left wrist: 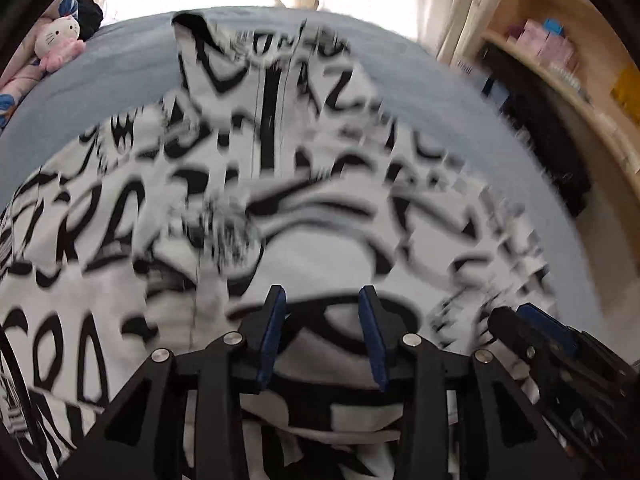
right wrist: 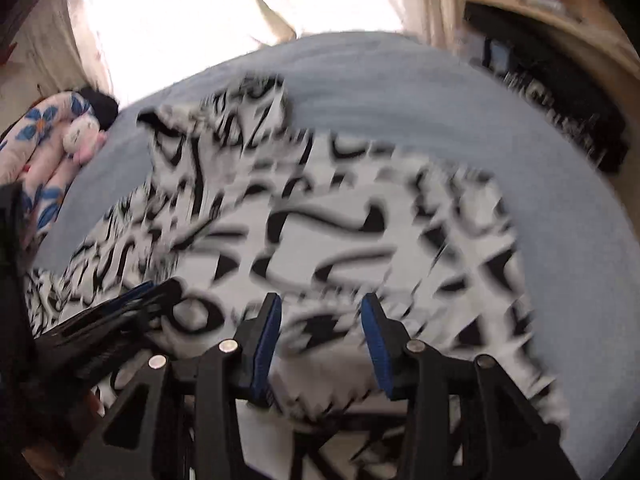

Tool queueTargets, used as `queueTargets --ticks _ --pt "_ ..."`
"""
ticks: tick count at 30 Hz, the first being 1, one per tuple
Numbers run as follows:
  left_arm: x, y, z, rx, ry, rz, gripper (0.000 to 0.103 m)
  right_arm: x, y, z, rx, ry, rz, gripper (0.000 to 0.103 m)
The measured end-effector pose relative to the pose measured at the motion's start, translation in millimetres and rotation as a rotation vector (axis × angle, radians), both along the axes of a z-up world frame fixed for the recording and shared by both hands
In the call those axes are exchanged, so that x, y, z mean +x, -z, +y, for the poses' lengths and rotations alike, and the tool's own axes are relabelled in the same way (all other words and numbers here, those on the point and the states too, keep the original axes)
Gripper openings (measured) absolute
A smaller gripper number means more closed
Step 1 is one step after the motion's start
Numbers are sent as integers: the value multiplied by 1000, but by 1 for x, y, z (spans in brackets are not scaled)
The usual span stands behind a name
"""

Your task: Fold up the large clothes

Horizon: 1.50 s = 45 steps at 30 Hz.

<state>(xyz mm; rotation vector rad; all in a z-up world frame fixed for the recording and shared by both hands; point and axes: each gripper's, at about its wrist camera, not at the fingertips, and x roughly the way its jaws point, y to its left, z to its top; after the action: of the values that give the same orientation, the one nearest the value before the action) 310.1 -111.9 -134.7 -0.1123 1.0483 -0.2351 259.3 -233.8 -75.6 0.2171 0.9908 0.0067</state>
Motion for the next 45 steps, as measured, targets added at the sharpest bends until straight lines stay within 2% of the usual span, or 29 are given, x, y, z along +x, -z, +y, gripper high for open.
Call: queueTargets --ticks 3,5,9,12,14,16,21,23,27,35,45 --pt "-4 15 0 56 2 1 43 -4 28 -2 -28 -19 90 42" --pt "-7 16 1 83 11 -11 43 -13 32 -18 -24 -9 88 42" --pt "-12 16 12 82 18 -19 43 -28 26 -69 -63 134 82 41" --pt "-16 15 13 87 19 -33 43 -40 25 -98 46 159 74 31" --pt "-19 15 12 99 14 -41 43 -46 22 -105 41 180 72 30" --pt "-21 13 14 100 9 -41 43 -50 20 -105 32 180 66 30" --pt "-28 3 15 114 -13 -42 43 -52 19 -88 -65 174 66 33" --pt "-34 -4 15 136 -26 -60 46 -54 17 -83 -83 178 66 34" --pt "-48 -22 16 177 -49 -100 58 -61 13 -81 -85 186 65 36" --pt "-71 -53 26 158 -69 -127 59 -73 8 -73 -77 188 75 36" --pt "-101 -63 24 185 -53 -105 59 -89 -5 -51 -105 153 64 37"
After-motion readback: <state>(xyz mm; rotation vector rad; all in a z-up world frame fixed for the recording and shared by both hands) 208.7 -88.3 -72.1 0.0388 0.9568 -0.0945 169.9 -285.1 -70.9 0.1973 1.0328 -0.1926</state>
